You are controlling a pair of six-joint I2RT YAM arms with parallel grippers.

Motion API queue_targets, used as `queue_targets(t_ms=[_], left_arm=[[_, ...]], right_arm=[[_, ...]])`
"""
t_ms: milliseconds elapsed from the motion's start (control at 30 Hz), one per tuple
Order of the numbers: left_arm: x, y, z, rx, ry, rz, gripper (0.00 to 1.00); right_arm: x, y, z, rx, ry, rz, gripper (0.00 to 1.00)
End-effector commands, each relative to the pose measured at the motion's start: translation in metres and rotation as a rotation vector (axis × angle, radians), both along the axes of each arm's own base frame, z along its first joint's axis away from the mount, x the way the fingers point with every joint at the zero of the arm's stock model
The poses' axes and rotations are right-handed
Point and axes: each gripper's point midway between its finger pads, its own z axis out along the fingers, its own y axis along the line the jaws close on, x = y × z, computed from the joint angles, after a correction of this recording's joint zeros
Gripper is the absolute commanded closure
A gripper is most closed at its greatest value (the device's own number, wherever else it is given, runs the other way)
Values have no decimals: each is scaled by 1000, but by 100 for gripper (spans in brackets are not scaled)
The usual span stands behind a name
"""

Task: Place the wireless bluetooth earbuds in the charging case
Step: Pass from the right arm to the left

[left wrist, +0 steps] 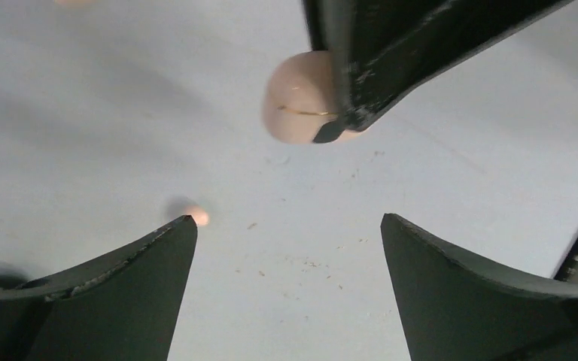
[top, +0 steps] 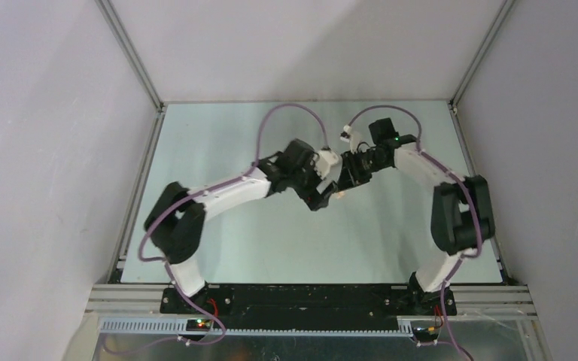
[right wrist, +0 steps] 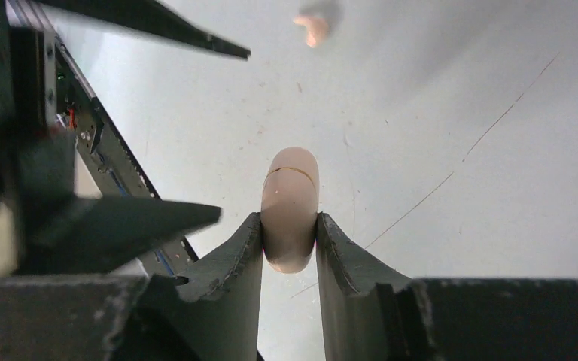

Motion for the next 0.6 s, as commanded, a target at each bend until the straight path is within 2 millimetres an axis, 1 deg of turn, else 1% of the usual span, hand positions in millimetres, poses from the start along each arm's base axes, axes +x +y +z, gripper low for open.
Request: queue_targets(t_ms=[0,33,67,100,133,167,200,233,267,300,333,367,400,500,567], left_arm=[[-2,8,98,-286,-20,-131,1],[-4,10,107,-306,-18,-153,1],[-15,16,117,-321,-6,-212,1],[-20,18,123,-326,-13,-244,1],[-33,23,130,-326,-20,-315,1],[-43,23,137,-344,-37,-393,1],[-55,28,144,-342,-20,-431,1],[-70,31,145,-348,14,-496,1],[-75,30,154,-363,11,-529,1],[-85,32,156,-379,45,-570,1],[-89,31,162,-397,48,-590,1],[-95,29,168,-430,66,-616,1],[-97,28,170,-447,73,-626,1],[-112,24,182,-521,110,-688,0],[-116,23,187,-545,120,-707,1]], right_arm=[[-2,-12,71,25,-283,61,73],[-2,-13,79,24,-326,78,73],[-6,-14,96,30,-398,97,73],[-8,-14,106,36,-436,108,73],[-14,-13,122,43,-501,135,74],[-16,-11,132,49,-543,149,74],[-23,-7,146,53,-606,180,74],[-27,-3,155,58,-642,198,74],[-36,3,166,66,-690,235,74],[-42,7,178,76,-731,253,74],[-50,15,183,86,-756,289,73],[-56,19,192,98,-791,302,73],[-64,27,196,118,-802,332,73],[-79,41,217,204,-839,363,73],[-84,45,224,250,-825,363,73]])
